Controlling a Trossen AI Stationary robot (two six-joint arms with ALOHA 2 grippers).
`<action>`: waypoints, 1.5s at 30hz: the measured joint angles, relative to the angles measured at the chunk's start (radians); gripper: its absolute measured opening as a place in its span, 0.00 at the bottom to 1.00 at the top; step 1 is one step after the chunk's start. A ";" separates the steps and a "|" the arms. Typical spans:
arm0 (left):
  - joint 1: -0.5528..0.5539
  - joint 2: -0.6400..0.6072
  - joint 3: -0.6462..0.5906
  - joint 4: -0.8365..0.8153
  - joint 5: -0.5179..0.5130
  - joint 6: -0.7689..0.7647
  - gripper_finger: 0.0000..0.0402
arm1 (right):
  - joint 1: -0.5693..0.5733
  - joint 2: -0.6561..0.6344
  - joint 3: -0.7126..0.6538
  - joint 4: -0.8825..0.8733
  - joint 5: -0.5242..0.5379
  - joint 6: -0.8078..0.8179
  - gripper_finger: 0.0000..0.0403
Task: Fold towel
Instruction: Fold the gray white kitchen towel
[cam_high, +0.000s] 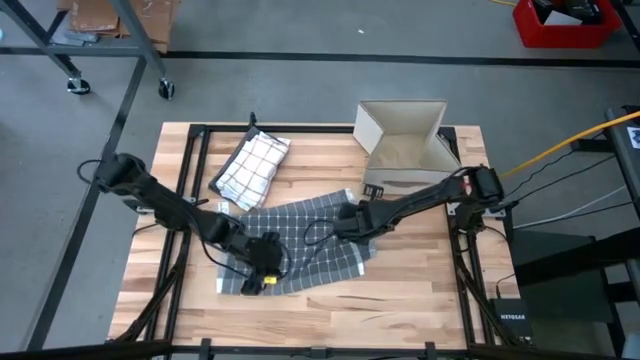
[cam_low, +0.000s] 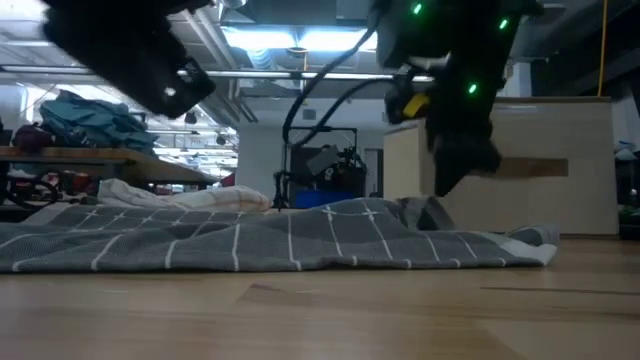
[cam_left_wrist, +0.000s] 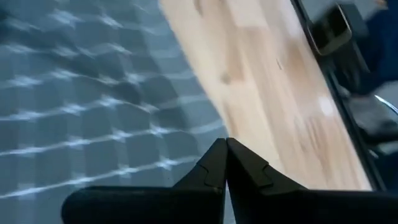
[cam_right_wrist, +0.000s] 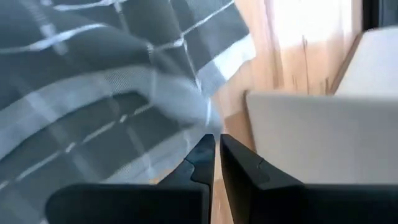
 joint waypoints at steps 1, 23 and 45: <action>0.007 -0.015 0.000 -0.007 -0.024 0.001 0.00 | 0.007 -0.016 0.000 -0.016 -0.014 0.017 0.08; 0.249 -0.052 0.003 -0.013 -0.124 0.070 0.23 | 0.168 -0.094 0.000 0.298 -0.390 0.604 0.08; 0.307 -0.052 0.004 -0.092 -0.124 0.129 0.15 | 0.179 -0.032 -0.001 0.263 -0.440 0.946 0.08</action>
